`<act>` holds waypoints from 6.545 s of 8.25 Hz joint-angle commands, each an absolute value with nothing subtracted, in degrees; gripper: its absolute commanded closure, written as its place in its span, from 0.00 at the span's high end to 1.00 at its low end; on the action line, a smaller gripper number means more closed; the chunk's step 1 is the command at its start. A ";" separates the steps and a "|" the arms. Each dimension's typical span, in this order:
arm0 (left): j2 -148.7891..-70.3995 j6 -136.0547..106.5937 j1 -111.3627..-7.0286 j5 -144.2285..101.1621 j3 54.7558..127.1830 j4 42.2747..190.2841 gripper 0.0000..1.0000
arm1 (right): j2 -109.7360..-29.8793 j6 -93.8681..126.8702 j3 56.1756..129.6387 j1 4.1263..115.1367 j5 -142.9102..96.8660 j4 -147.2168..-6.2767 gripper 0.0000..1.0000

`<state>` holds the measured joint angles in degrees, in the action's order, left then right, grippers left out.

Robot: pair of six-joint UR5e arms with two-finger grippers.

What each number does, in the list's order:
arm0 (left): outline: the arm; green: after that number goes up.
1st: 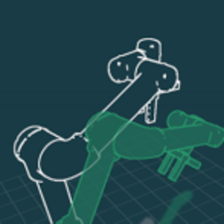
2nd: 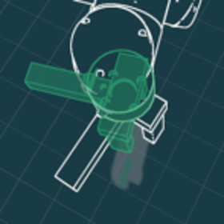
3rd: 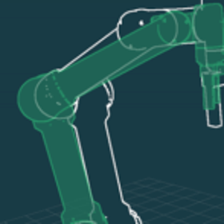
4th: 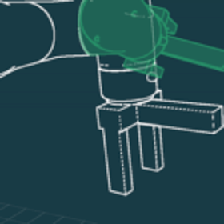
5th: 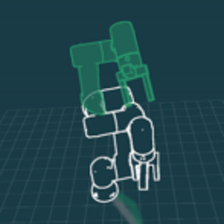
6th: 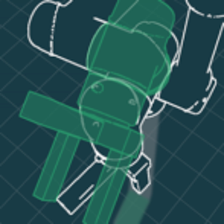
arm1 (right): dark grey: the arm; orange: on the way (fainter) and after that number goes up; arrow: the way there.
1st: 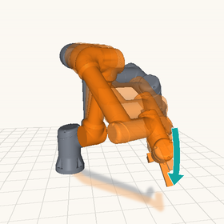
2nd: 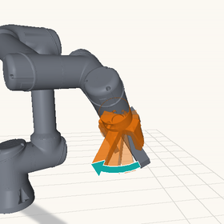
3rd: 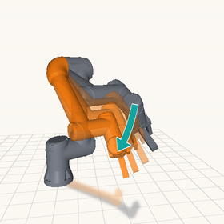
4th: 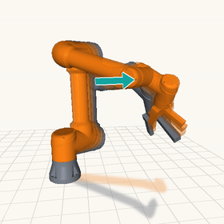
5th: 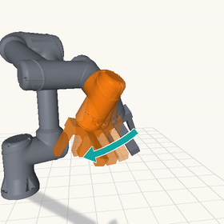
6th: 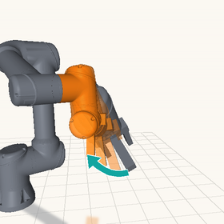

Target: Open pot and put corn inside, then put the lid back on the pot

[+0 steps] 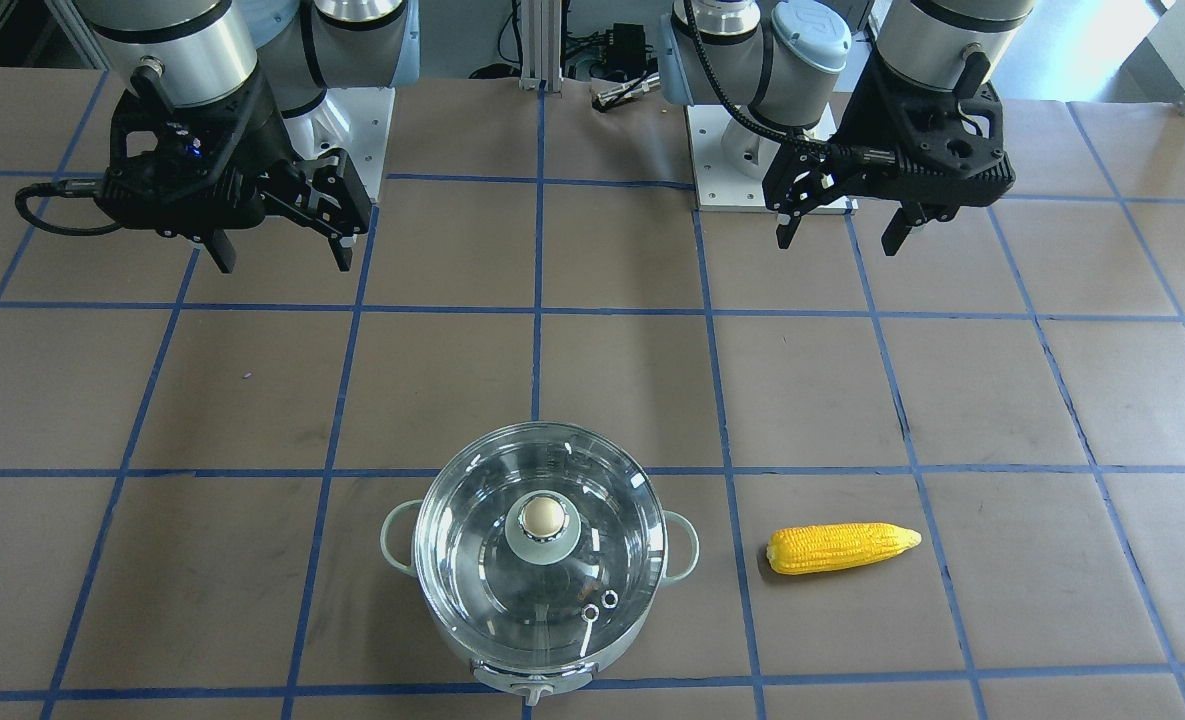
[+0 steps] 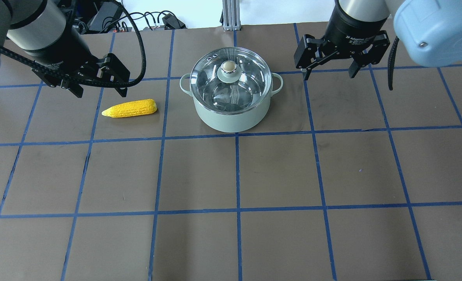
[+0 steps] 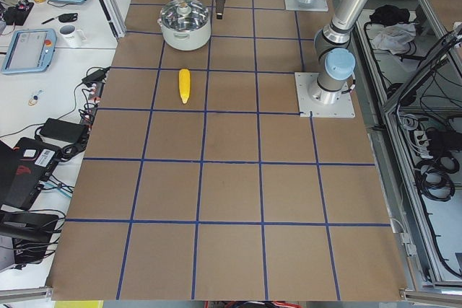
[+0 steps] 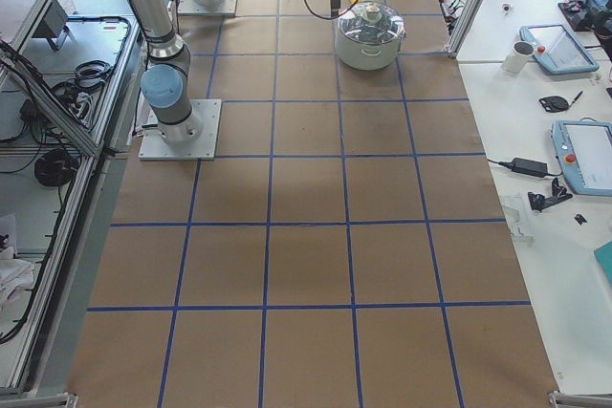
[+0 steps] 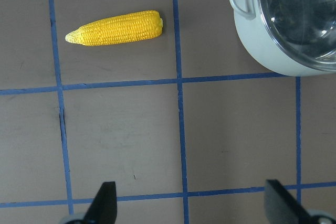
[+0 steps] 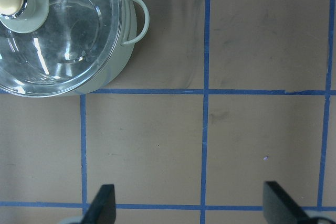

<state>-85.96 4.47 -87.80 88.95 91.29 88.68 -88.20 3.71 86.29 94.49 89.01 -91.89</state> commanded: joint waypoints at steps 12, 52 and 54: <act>-100.35 58.75 -79.01 90.44 91.76 71.23 1.00 | -88.42 3.87 86.92 94.48 89.73 -92.37 1.00; -109.36 81.33 -80.41 92.11 90.97 59.42 0.00 | -76.07 10.31 75.76 103.74 88.86 -102.80 0.29; -106.88 75.43 -86.54 92.28 90.97 56.26 0.00 | -83.29 4.33 79.43 99.33 89.03 -96.70 0.29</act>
<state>-109.19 80.36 -81.50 92.11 91.00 58.38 -76.52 9.42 76.38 103.31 88.93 -102.78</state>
